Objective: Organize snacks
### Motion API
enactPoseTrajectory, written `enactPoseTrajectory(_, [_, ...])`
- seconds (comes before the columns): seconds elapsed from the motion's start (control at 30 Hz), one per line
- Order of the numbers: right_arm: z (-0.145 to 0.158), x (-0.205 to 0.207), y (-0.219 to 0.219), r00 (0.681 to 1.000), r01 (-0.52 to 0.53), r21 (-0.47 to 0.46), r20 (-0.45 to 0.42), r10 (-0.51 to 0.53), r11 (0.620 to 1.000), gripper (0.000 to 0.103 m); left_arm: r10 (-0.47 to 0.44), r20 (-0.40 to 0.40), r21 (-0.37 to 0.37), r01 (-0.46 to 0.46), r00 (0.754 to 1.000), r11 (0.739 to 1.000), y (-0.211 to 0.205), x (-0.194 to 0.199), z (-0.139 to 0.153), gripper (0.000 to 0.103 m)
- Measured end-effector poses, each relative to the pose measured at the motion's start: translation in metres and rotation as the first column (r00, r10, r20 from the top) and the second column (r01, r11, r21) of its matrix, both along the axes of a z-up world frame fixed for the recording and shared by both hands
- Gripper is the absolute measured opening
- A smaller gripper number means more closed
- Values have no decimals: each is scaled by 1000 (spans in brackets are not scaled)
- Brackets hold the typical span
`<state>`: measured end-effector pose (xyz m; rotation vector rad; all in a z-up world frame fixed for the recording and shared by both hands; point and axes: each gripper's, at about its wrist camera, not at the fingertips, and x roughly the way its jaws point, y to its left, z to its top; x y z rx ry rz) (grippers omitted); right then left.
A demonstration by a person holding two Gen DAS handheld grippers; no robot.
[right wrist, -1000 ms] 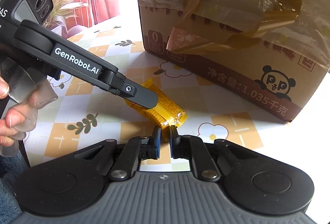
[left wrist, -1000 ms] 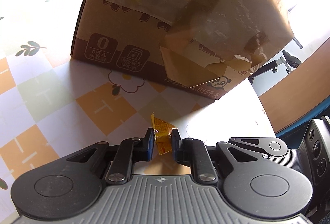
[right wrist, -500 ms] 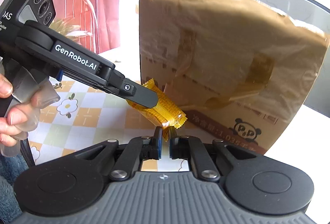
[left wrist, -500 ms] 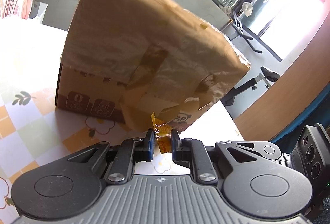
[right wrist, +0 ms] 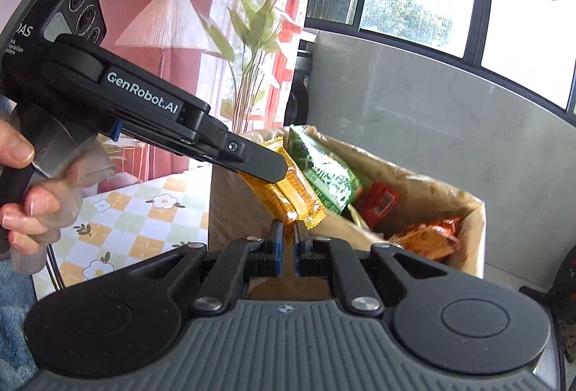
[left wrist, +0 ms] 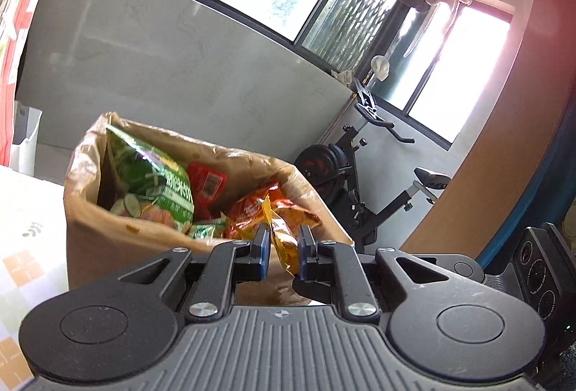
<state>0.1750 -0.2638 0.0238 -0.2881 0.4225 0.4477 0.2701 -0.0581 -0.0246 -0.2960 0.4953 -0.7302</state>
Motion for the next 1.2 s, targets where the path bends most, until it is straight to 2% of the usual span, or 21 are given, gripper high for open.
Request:
enactPoseTrajectory(0.1, [15, 22, -5, 1000, 10, -35, 27, -9, 999, 6, -4, 5, 2, 4, 1000, 1000, -11, 23, 15, 17])
enactPoseTrajectory(0.23, [21, 61, -14, 1000, 27, -63, 17, -26, 998, 6, 15, -28, 24, -14, 999, 1000, -25, 59, 18, 17])
enactPoseTrajectory(0.33, [14, 90, -17, 999, 44, -93, 15, -43, 995, 7, 40, -62, 45, -37, 997, 998, -36, 86, 16, 18])
enactPoseTrajectory(0.43, [2, 117, -19, 997, 72, -94, -28, -75, 993, 7, 61, -84, 71, -55, 995, 996, -45, 106, 11, 19])
enactPoseTrajectory(0.47, [-2, 125, -20, 995, 82, -95, -41, -86, 992, 7, 67, -91, 79, -60, 994, 995, -48, 111, 8, 23])
enactPoseTrajectory(0.53, [-8, 134, -20, 993, 94, -103, -63, -101, 990, 8, 95, -89, 105, -86, 991, 991, -52, 116, 4, 37])
enactPoseTrajectory(0.57, [-11, 138, -20, 991, 100, -106, -80, -109, 989, 8, 119, -85, 117, -109, 989, 987, -52, 117, 3, 51])
enactPoseTrajectory(0.6, [-14, 141, -22, 990, 101, -102, -92, -110, 990, 8, 135, -84, 123, -124, 987, 985, -51, 116, 2, 60])
enactPoseTrajectory(0.8, [-11, 130, -27, 987, 116, -73, -100, -123, 991, 31, 160, -86, 147, -146, 983, 978, -35, 111, 8, 65])
enactPoseTrajectory(0.87, [-5, 123, -30, 987, 118, -36, -101, -121, 992, 62, 173, -52, 177, -162, 983, 971, -33, 108, 18, 73])
enactPoseTrajectory(0.93, [1, 114, -32, 989, 117, 2, -88, -116, 993, 79, 176, -8, 220, -170, 984, 961, -33, 99, 26, 81])
enactPoseTrajectory(0.97, [6, 106, -32, 990, 120, 23, -78, -117, 993, 84, 178, 16, 243, -177, 984, 954, -30, 93, 29, 83])
enactPoseTrajectory(1.03, [14, 97, -32, 989, 135, 55, -62, -131, 989, 88, 190, 61, 281, -200, 980, 939, -25, 83, 35, 85])
enactPoseTrajectory(1.13, [25, 85, -34, 983, 181, 108, -58, -175, 978, 102, 216, 115, 312, -241, 970, 919, -19, 68, 45, 86])
enactPoseTrajectory(1.2, [34, 73, -36, 976, 216, 163, -39, -213, 963, 103, 248, 158, 345, -289, 956, 893, -17, 57, 51, 87])
